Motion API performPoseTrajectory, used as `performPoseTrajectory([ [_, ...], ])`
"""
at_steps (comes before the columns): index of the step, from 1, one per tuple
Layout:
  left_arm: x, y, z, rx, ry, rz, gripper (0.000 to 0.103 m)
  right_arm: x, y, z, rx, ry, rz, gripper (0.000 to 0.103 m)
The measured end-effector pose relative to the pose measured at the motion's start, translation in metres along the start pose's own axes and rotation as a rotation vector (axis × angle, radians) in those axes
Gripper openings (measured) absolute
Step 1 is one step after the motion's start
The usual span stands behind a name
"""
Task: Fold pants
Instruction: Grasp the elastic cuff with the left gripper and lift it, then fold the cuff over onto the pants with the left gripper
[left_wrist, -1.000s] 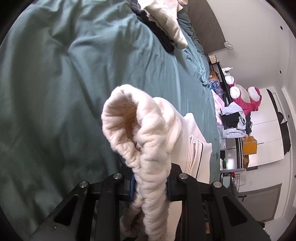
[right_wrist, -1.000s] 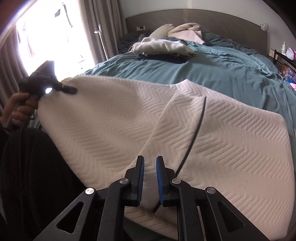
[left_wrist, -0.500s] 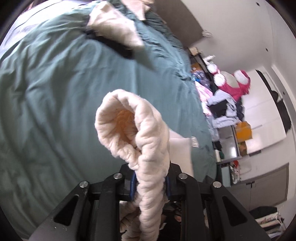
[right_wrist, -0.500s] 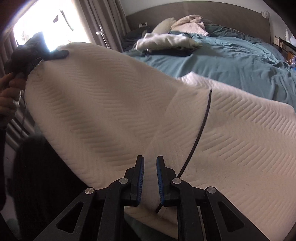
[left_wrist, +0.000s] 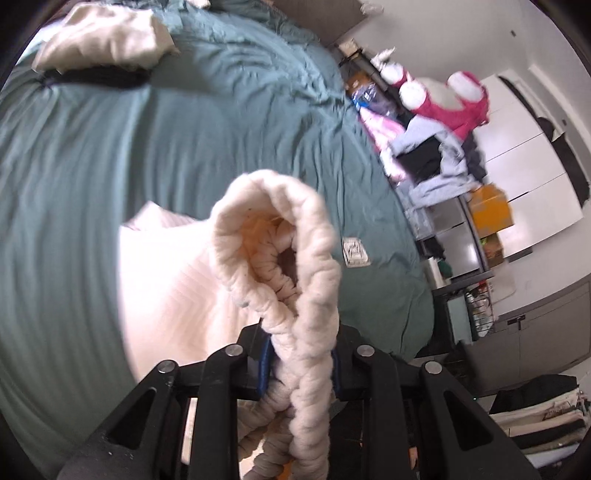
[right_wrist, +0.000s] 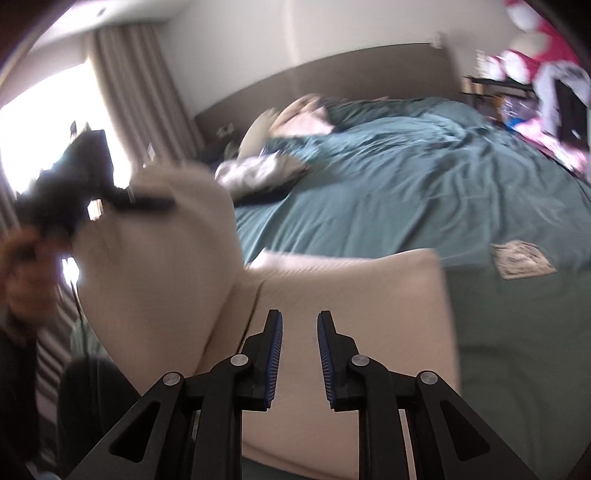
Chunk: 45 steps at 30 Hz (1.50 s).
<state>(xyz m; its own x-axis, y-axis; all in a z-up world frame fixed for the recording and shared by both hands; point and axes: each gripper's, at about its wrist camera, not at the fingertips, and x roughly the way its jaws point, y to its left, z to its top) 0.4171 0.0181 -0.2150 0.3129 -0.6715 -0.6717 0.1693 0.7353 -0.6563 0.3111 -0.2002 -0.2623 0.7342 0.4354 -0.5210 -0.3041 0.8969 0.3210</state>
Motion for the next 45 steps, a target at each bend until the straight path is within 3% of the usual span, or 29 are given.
performPoseTrajectory([
  [9,0.111,-0.003,-0.013,-0.049,0.069,0.063,0.023,-0.023,-0.057,0.003,0.106,-0.058,-0.035,0.103],
  [14,0.144,0.012,-0.028,-0.044,0.112,0.021,0.039,-0.004,-0.064,-0.002,0.121,-0.003,-0.014,0.103],
  [17,0.136,0.008,-0.028,-0.016,0.12,-0.027,0.05,0.004,-0.062,-0.004,0.117,0.018,-0.01,0.103],
  [24,0.079,-0.015,-0.03,0.044,0.026,-0.182,0.055,0.001,-0.061,-0.004,0.101,-0.005,-0.05,0.103],
  [26,0.06,-0.024,-0.034,0.12,-0.014,-0.151,0.066,-0.001,-0.064,-0.004,0.12,-0.005,-0.05,0.103],
  [29,0.067,-0.036,-0.046,0.243,0.045,0.012,0.066,-0.004,-0.067,-0.004,0.134,0.003,-0.06,0.103],
  [34,0.101,-0.053,-0.085,0.353,0.178,0.061,0.066,-0.018,-0.078,-0.015,0.189,0.026,-0.115,0.103],
  [37,0.115,-0.067,-0.103,0.466,0.224,0.122,0.066,-0.019,-0.093,-0.029,0.274,0.075,-0.086,0.103],
  [40,0.124,-0.063,-0.11,0.469,0.246,0.157,0.065,-0.017,-0.096,-0.038,0.295,0.107,-0.054,0.103],
  [42,0.127,-0.058,-0.107,0.452,0.222,0.193,0.043,-0.015,-0.091,-0.039,0.276,0.116,-0.034,0.103],
  [45,0.118,-0.052,-0.099,0.408,0.192,0.147,0.034,-0.014,-0.085,-0.039,0.261,0.118,0.01,0.103],
])
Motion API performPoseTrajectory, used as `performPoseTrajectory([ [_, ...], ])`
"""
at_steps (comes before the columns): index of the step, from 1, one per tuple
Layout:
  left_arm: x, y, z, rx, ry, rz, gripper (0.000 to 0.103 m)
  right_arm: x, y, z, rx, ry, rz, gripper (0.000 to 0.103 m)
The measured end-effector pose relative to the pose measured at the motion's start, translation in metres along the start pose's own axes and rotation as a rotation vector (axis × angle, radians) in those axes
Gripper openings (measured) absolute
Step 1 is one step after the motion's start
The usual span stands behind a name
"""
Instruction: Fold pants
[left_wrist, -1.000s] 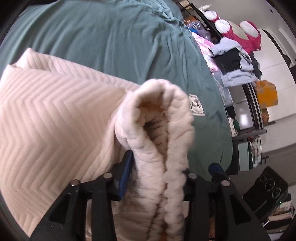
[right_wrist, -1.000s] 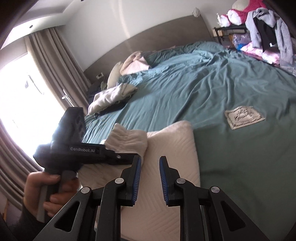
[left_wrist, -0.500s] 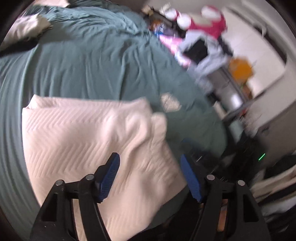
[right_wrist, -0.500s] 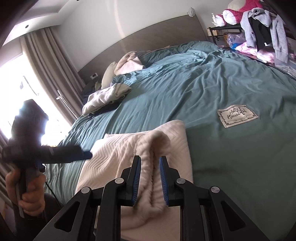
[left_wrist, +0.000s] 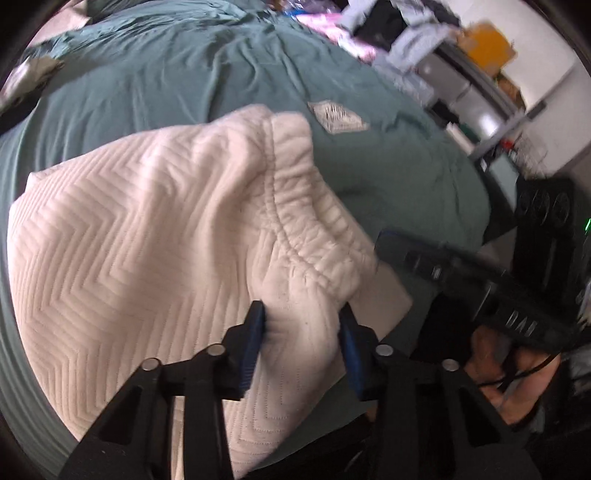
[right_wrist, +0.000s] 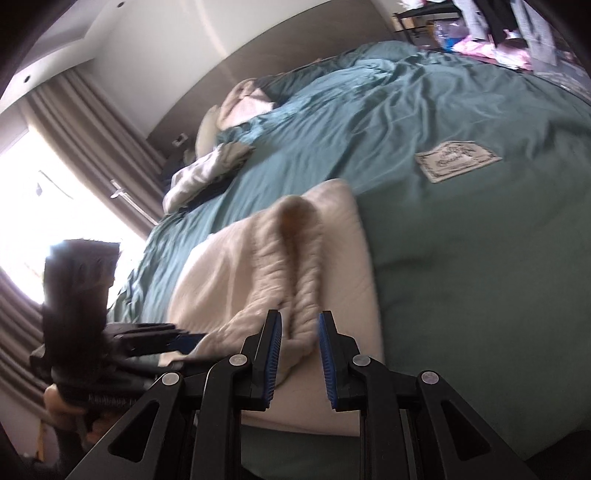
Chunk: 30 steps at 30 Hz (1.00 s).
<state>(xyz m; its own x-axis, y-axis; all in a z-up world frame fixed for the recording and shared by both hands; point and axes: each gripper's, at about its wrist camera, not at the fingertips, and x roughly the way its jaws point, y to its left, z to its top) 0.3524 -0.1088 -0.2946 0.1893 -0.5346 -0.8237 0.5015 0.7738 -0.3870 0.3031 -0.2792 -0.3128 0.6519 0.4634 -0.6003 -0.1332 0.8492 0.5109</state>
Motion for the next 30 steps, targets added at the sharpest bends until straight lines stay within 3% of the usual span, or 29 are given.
performPoseTrajectory([
  [3,-0.018,0.006,0.001,-0.032,-0.069,-0.026,0.033,0.008,0.003,-0.002,-0.012,0.03,0.008,0.103],
  [6,-0.039,0.008,0.003,-0.035,-0.127,-0.105,0.032,0.033,0.0,-0.012,-0.084,0.139,-0.184,0.103],
  [9,-0.052,-0.001,0.003,-0.006,-0.165,-0.118,0.032,0.038,-0.013,-0.013,-0.018,0.161,-0.158,0.103],
  [12,-0.043,-0.006,0.0,0.006,-0.155,-0.097,0.032,0.037,-0.013,-0.01,-0.02,0.173,-0.136,0.103],
  [15,-0.019,-0.013,-0.007,0.028,-0.128,-0.034,0.032,0.025,-0.026,0.007,0.07,0.176,-0.051,0.103],
  [18,0.012,-0.026,-0.013,0.063,-0.099,0.04,0.032,0.005,-0.037,0.045,0.14,0.061,0.027,0.103],
  [21,0.021,-0.038,-0.019,0.12,-0.101,0.112,0.032,0.023,-0.038,0.076,0.155,0.09,0.152,0.103],
  [24,0.022,-0.038,-0.019,0.107,-0.108,0.104,0.032,0.056,-0.043,0.093,0.182,0.153,0.212,0.103],
  [30,0.022,-0.039,-0.019,0.122,-0.098,0.102,0.033,0.079,-0.041,0.082,0.193,0.177,0.33,0.103],
])
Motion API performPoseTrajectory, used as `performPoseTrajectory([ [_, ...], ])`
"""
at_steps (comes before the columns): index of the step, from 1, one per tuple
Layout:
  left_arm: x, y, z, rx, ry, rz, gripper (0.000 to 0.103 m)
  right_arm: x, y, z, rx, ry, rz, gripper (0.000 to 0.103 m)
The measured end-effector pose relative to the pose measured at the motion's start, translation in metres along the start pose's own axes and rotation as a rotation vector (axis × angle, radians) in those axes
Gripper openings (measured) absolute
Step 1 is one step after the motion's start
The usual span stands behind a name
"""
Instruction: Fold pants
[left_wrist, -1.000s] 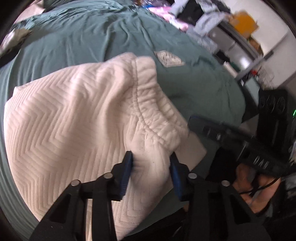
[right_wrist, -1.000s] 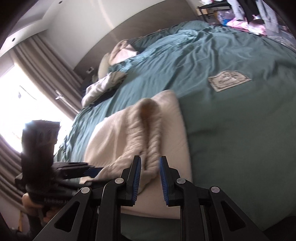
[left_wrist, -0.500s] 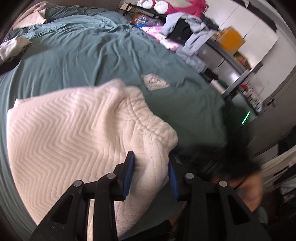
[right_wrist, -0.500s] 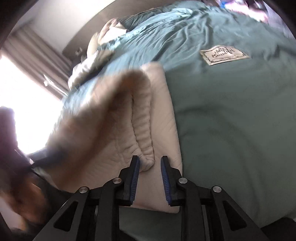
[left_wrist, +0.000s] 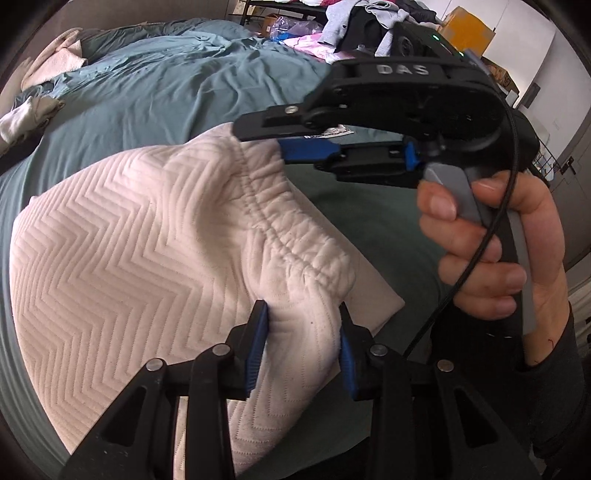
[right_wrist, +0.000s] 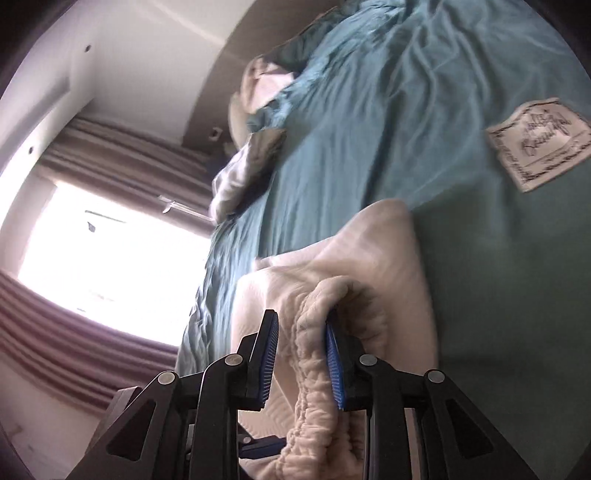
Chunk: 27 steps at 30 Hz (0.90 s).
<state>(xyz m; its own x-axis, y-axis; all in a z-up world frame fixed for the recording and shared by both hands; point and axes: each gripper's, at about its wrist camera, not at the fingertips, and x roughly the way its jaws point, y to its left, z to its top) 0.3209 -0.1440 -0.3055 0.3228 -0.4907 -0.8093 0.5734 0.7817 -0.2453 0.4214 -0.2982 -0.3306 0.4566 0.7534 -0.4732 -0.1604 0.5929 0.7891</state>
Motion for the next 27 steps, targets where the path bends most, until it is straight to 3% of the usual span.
performPoseTrajectory([
  [4,0.002,0.0,-0.001,0.003,0.009,0.0,0.033,0.008,-0.001,0.009,-0.009,0.007,0.037,0.103],
  [7,0.004,0.003,0.003,-0.011,0.011,-0.012,0.033,0.015,0.001,0.011,-0.033,0.008,0.01,0.103],
  [11,0.005,0.005,0.006,-0.009,0.002,-0.023,0.032,0.01,-0.011,0.015,0.003,-0.1,-0.11,0.103],
  [17,0.0,0.009,0.011,-0.017,0.025,-0.062,0.036,0.016,-0.015,0.013,0.005,-0.12,-0.123,0.103],
  [20,-0.03,0.037,0.023,-0.091,-0.039,-0.166,0.036,0.017,-0.017,0.013,-0.001,-0.121,-0.124,0.103],
  [23,-0.045,0.077,0.03,-0.186,-0.096,-0.14,0.037,0.009,-0.024,0.007,0.015,-0.12,-0.114,0.103],
  [27,-0.017,0.098,0.025,-0.235,-0.005,-0.099,0.037,0.009,-0.024,0.008,0.009,-0.123,-0.105,0.103],
])
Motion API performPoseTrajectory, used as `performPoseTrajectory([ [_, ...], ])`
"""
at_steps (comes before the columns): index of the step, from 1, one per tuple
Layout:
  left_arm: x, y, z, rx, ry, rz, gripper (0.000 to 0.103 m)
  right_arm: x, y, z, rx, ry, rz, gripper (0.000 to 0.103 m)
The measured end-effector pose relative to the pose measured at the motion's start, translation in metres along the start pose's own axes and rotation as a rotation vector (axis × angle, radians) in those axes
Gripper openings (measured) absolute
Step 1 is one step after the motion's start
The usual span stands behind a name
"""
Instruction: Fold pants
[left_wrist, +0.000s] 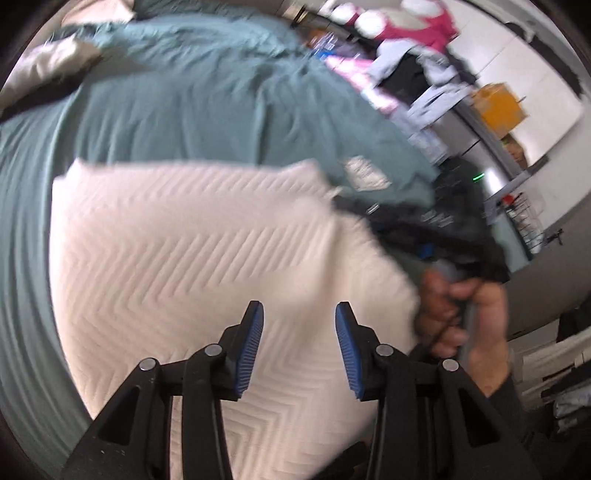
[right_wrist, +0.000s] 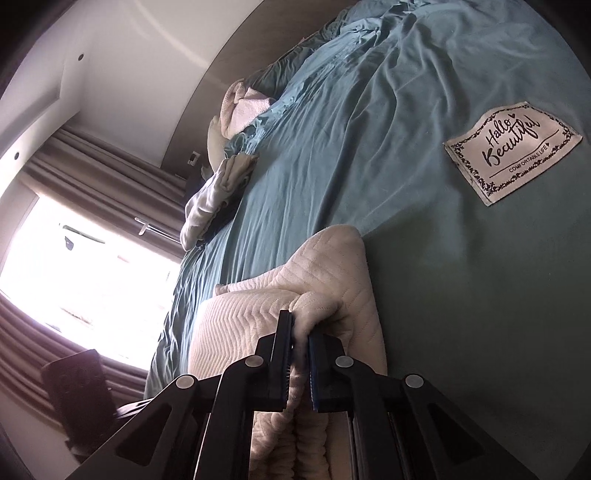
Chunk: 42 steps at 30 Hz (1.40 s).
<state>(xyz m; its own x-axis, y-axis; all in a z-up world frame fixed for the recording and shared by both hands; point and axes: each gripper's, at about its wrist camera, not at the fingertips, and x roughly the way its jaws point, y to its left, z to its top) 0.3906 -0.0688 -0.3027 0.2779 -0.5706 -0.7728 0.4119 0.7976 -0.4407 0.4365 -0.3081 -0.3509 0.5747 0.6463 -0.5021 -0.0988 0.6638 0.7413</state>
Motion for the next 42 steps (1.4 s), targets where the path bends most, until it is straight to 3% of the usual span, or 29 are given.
performPoseTrajectory([
  [4,0.025,-0.017,-0.013,0.041,0.07,0.021,0.037,0.001,-0.005,0.001,0.014,0.005,0.023,0.103],
  [12,0.034,-0.068,-0.039,0.149,0.054,0.172,0.037,0.002,-0.014,-0.002,0.042,0.026,0.062,0.103],
  [17,-0.004,-0.038,-0.039,0.058,0.098,0.087,0.037,0.003,-0.019,0.0,0.057,0.033,0.084,0.103],
  [21,-0.057,0.011,-0.04,-0.052,0.012,0.187,0.037,0.0,-0.017,-0.001,0.048,0.025,0.071,0.103],
  [26,-0.052,0.043,-0.071,-0.127,0.096,0.233,0.037,-0.016,-0.01,-0.004,0.007,0.013,0.006,0.103],
  [29,-0.045,0.051,-0.078,-0.145,0.115,0.257,0.037,-0.05,-0.014,-0.011,0.018,-0.089,-0.124,0.103],
  [31,-0.05,0.052,-0.086,-0.155,0.11,0.262,0.037,-0.068,-0.016,-0.015,0.036,-0.13,-0.157,0.103],
  [33,-0.05,0.052,-0.086,-0.159,0.124,0.271,0.037,-0.086,-0.003,-0.024,0.008,-0.153,-0.129,0.103],
  [37,-0.047,0.051,-0.09,-0.157,0.138,0.294,0.039,-0.094,0.064,-0.054,-0.18,-0.147,-0.038,0.103],
  [39,-0.046,0.052,-0.095,-0.159,0.148,0.301,0.039,-0.082,0.1,-0.074,-0.269,-0.092,0.048,0.103],
  [42,-0.044,0.054,-0.095,-0.172,0.167,0.305,0.039,-0.051,0.116,-0.093,-0.26,0.035,0.14,0.103],
])
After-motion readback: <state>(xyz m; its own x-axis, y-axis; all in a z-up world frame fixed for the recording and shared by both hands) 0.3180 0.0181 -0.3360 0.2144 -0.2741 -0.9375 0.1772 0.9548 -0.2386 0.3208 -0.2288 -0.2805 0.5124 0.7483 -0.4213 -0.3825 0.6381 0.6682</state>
